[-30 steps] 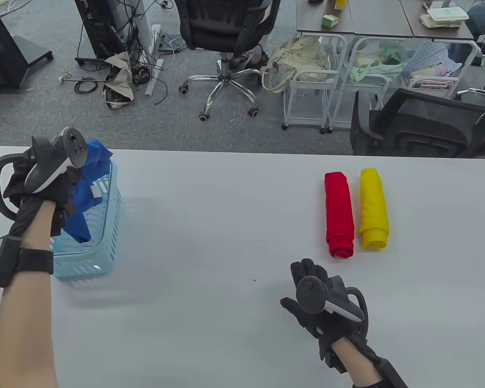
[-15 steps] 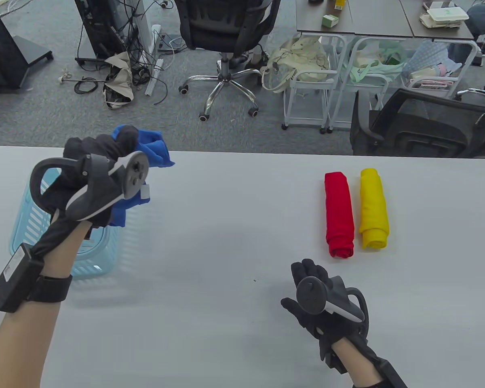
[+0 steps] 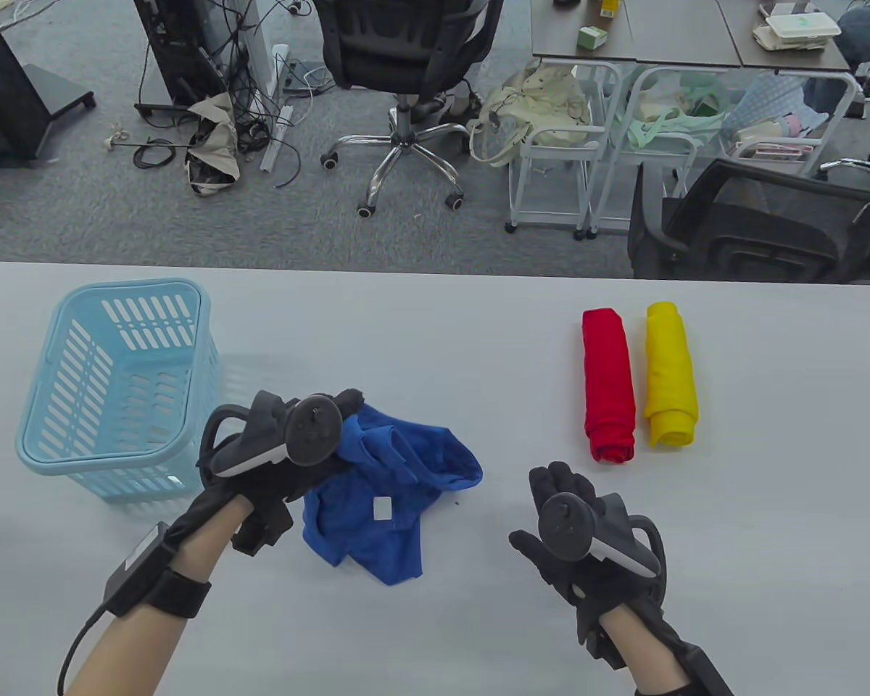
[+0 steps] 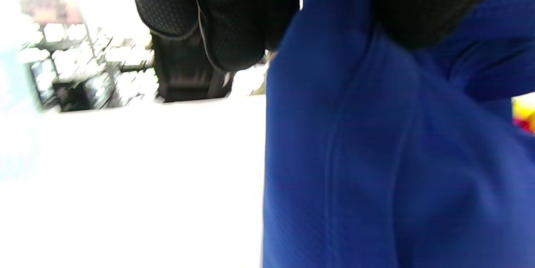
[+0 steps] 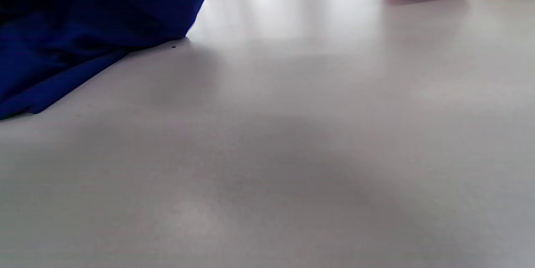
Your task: Roll t-shirt into tight roll
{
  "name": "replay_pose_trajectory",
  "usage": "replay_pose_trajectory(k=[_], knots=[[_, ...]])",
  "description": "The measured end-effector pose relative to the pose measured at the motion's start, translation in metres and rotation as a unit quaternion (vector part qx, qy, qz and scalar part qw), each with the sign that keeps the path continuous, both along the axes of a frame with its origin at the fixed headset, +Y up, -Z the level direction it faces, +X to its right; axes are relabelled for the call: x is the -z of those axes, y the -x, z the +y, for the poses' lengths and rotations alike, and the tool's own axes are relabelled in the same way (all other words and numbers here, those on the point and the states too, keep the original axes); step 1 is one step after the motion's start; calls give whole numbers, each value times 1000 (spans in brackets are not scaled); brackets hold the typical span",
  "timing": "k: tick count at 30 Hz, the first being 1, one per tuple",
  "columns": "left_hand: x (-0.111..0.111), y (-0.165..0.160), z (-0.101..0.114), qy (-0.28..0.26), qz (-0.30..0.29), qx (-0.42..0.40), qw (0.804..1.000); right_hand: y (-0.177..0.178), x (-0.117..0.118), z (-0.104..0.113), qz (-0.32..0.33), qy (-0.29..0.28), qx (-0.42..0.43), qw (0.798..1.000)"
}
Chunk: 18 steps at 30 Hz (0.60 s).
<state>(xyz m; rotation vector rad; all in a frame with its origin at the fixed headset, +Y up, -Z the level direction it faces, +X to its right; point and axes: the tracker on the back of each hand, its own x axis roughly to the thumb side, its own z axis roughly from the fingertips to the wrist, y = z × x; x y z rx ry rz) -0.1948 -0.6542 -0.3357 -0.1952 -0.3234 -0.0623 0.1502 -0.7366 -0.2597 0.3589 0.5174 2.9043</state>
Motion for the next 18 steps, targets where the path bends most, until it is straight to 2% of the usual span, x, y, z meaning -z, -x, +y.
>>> replay_pose_trajectory(k=[2, 4, 7, 8, 9, 11, 12, 14, 16, 18], knots=[[-4, 4, -35, 14, 9, 32, 999, 0, 0, 0, 0, 1, -1, 1000], [-11, 4, -58, 43, 4, 15, 999, 1, 1, -2, 1, 7, -1, 1000], [-21, -1, -92, 119, 11, -13, 993, 4, 2, -8, 7, 20, -5, 1000], [-23, -3, -104, 150, 14, 5, 989, 5, 2, -10, 9, 23, -6, 1000], [-28, -7, -110, 144, 16, 38, 989, 7, 1, -11, 13, 24, -8, 1000], [-35, -14, -109, 59, -9, 73, 996, 11, 0, -10, 20, 22, -11, 999], [-39, -19, -106, 45, -23, 67, 996, 14, -1, -10, 27, 21, -12, 999], [-46, -25, -101, 55, -52, 19, 997, 22, -3, -10, 39, 18, -15, 999], [-53, -26, -100, 39, -86, -69, 993, 35, -5, -9, 52, 8, -33, 998], [-55, -26, -102, 36, -84, -96, 991, 44, -5, -7, 54, -7, -54, 997]])
